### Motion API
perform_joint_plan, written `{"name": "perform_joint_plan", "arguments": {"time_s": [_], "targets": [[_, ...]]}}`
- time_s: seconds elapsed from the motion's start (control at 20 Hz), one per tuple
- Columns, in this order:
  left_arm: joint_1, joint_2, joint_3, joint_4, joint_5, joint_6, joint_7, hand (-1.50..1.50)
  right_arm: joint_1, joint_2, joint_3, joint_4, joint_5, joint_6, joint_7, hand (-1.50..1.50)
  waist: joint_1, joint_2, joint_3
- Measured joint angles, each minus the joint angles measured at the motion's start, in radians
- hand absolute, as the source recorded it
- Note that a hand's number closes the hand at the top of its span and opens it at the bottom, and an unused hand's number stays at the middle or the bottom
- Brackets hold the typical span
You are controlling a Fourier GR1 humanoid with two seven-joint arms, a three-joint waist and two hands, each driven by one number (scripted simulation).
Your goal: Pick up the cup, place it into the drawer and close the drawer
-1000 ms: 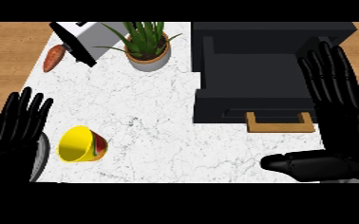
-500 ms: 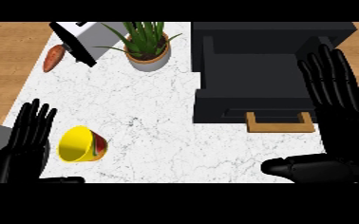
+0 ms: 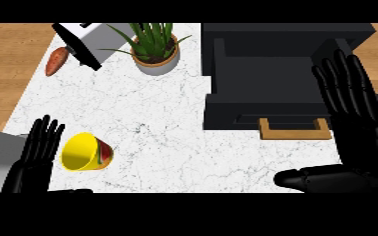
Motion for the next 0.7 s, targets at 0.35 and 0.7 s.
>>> {"name": "perform_joint_plan", "arguments": {"time_s": [0.35, 0.7], "targets": [[-0.042, 0.019, 0.023, 0.163, -0.021, -0.021, -0.097, -1.5, 0.006, -0.001, -0.003, -0.012, -0.012, 0.014, 0.005, -1.5, -0.001, 0.0, 0.0], [-0.126, 0.053, 0.058, 0.372, -0.036, -0.023, -0.213, -1.5, -0.004, -0.001, -0.004, -0.019, -0.014, 0.014, 0.026, -1.5, -0.001, 0.0, 0.0]]}}
